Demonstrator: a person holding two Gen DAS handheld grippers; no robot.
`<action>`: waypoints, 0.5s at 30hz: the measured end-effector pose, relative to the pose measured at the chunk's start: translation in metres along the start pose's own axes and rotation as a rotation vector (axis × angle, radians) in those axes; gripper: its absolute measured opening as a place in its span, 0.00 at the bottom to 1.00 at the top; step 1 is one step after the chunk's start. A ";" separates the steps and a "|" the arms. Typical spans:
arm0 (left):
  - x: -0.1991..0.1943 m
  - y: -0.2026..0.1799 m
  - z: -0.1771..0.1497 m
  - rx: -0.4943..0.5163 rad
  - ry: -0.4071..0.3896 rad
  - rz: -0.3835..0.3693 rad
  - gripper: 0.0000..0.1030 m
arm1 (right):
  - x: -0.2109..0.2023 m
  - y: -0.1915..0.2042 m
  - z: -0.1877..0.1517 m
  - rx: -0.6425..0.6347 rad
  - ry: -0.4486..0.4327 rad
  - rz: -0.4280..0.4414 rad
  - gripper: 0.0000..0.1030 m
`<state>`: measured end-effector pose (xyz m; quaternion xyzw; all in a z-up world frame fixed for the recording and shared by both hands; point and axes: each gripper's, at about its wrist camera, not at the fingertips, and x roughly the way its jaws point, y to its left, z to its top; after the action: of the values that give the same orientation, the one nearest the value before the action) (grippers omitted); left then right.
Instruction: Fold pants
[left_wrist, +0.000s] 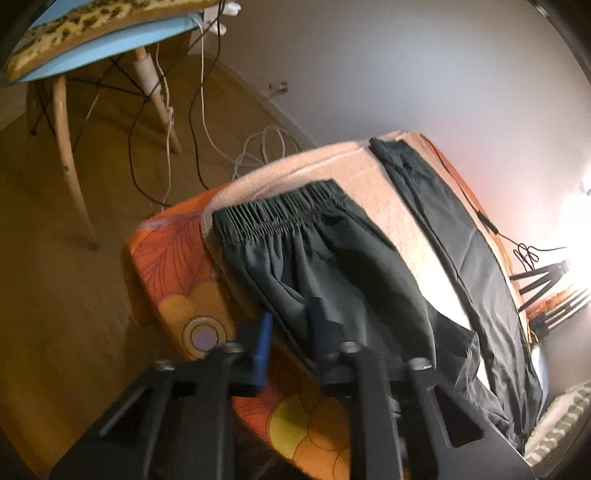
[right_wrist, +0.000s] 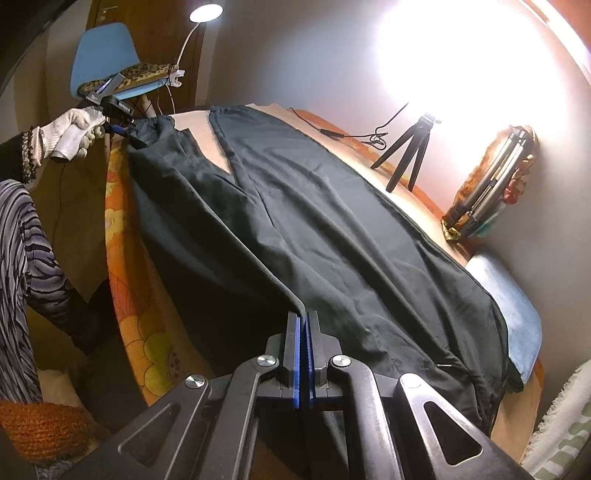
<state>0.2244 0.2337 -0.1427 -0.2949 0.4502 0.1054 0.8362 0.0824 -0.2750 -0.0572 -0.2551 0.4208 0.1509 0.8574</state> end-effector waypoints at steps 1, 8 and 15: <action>-0.001 0.000 0.000 -0.002 -0.013 -0.003 0.06 | -0.001 0.000 0.000 -0.002 -0.004 -0.006 0.00; -0.016 -0.010 0.007 0.028 -0.090 -0.082 0.02 | -0.005 -0.006 0.006 -0.002 -0.028 -0.058 0.00; -0.034 -0.039 0.034 0.063 -0.184 -0.136 0.02 | -0.002 -0.025 0.025 -0.014 -0.063 -0.171 0.00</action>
<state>0.2453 0.2253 -0.0852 -0.2877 0.3536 0.0607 0.8880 0.1087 -0.2815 -0.0353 -0.2913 0.3692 0.0879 0.8781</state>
